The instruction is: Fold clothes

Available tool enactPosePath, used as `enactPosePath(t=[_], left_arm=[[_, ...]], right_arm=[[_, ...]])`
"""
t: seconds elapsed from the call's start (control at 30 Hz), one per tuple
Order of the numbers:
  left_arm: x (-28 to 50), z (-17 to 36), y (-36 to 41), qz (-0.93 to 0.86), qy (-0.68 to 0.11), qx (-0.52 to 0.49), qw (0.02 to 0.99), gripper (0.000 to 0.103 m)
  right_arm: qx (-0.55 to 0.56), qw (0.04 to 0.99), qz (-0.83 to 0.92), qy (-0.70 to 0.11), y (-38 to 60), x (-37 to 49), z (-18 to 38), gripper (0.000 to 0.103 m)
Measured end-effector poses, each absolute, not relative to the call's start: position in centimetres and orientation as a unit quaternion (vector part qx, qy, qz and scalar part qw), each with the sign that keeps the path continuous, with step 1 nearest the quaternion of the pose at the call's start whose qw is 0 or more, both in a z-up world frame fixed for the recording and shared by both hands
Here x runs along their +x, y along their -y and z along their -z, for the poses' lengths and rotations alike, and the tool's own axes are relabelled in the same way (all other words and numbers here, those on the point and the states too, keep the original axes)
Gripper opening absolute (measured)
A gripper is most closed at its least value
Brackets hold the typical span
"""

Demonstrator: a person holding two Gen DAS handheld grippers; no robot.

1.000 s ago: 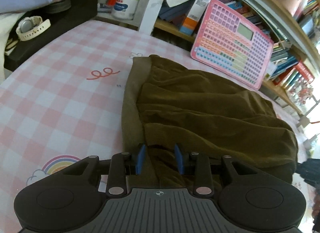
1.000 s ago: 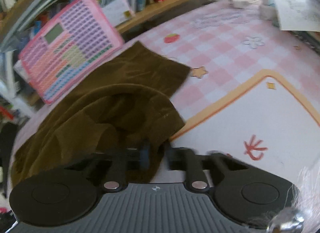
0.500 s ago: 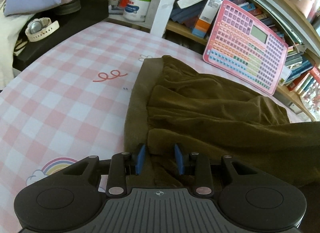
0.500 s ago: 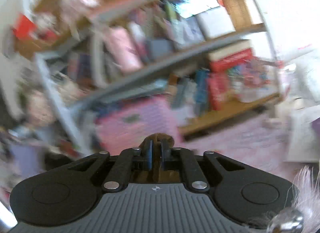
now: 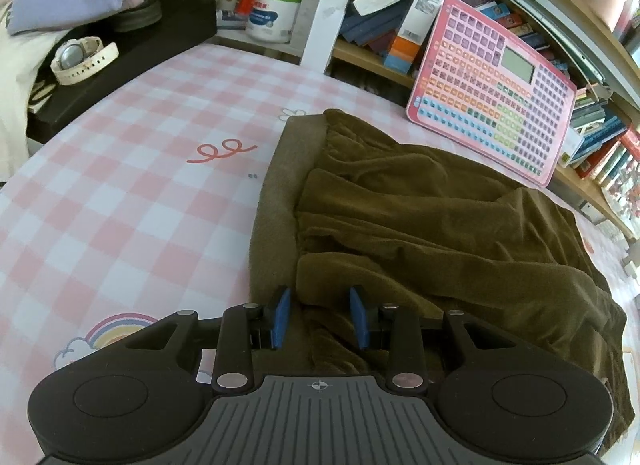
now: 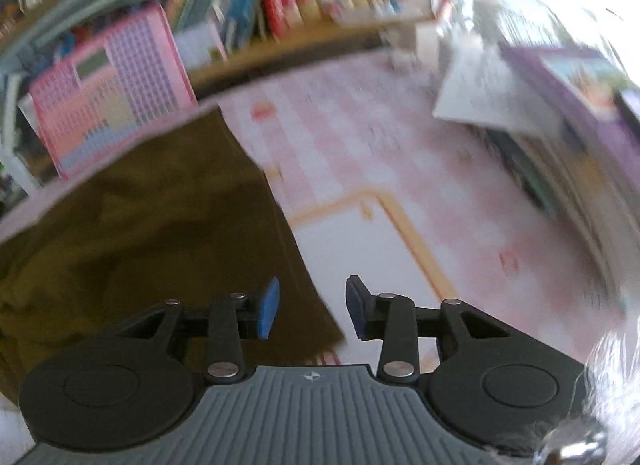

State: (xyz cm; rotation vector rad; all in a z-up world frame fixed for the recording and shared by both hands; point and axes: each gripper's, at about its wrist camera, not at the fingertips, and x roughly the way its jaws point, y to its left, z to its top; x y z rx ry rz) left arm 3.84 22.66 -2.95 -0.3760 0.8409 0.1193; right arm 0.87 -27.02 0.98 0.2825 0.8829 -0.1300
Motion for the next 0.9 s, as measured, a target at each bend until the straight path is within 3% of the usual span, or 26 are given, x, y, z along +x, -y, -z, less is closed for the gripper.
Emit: enactPosePath(t=[0.3,0.5,0.57,0.77,0.83,0.9], left_arm=[[3.1,2.6,-23.4,-0.043,-0.401,-0.182,0.897,0.033],[1.6,2.4,-25.1,-0.051,-0.39,-0.19,0.9,0.033],[1.2,2.3,-25.8,-0.051,-0.387,-0.195,0.9,0.033],[0.6,1.7,-27.5,-0.044,-0.381,-0.197,0.902,0.033],[0.6,1.6,-28.1,-0.036,-0.381,-0.204,0.901,0.033],[0.7,1.8,-28.3,-0.025,-0.387,-0.213,0.897,0.034]], right_arm=[[0.152,0.885,0.09,-0.432,26.1,-0.6,0.6,0.041],[0.15,0.863,0.113,-0.47,25.3,1.0,2.4,0.018],[0.12,0.867,0.1,-0.473,24.4,1.0,2.3,0.004],[0.106,0.941,0.088,-0.308,22.8,-2.9,-6.6,0.004],[0.122,0.94,0.103,-0.3,23.2,-4.0,-7.3,0.004],[0.133,0.918,0.133,-0.35,24.0,-4.1,-4.9,0.004]])
